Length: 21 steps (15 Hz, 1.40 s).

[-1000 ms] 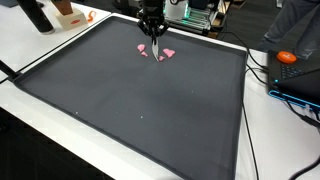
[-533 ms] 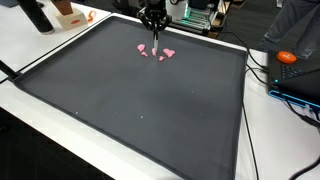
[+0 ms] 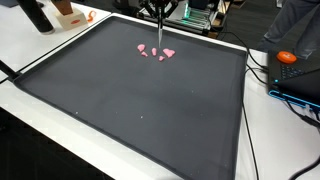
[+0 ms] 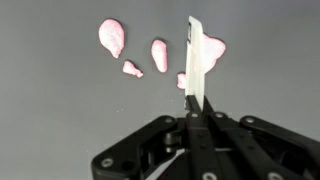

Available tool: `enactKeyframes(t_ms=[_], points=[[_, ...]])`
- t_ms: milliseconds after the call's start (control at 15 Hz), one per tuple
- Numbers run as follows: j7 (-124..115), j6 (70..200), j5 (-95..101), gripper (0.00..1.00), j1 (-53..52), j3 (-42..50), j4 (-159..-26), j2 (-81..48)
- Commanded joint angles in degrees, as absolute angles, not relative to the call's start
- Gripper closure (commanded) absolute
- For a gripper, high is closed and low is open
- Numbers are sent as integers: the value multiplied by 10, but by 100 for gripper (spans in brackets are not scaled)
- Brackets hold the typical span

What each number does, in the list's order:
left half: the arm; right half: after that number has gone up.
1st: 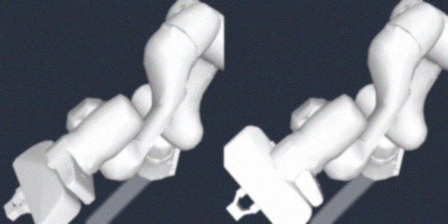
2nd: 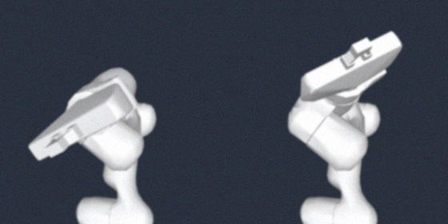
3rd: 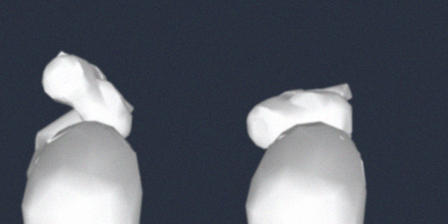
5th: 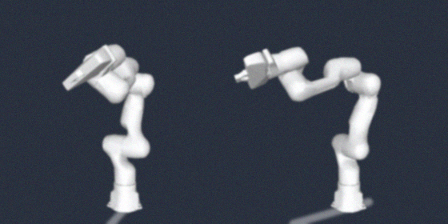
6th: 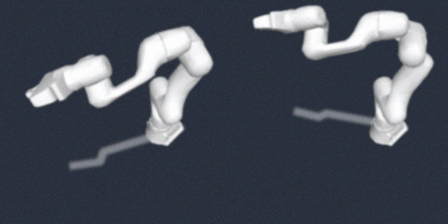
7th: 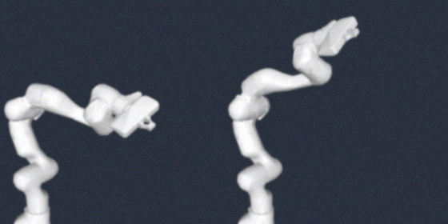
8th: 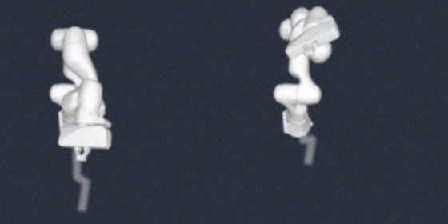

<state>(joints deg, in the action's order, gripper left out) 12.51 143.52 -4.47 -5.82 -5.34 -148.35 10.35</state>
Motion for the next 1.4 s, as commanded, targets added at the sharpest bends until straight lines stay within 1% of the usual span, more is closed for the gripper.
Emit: enactKeyframes(t_ms=[0,333,667,1000,1333], points=[[98,1347,-58,99,-61,-43,-1432,107],[63,1245,-73,99,-50,-33,-1336,67],[31,1185,-86,99,-29,-17,-1258,7],[36,1137,-123,99,3,6,-1209,-46],[42,1118,-171,99,41,31,-1195,-78]])
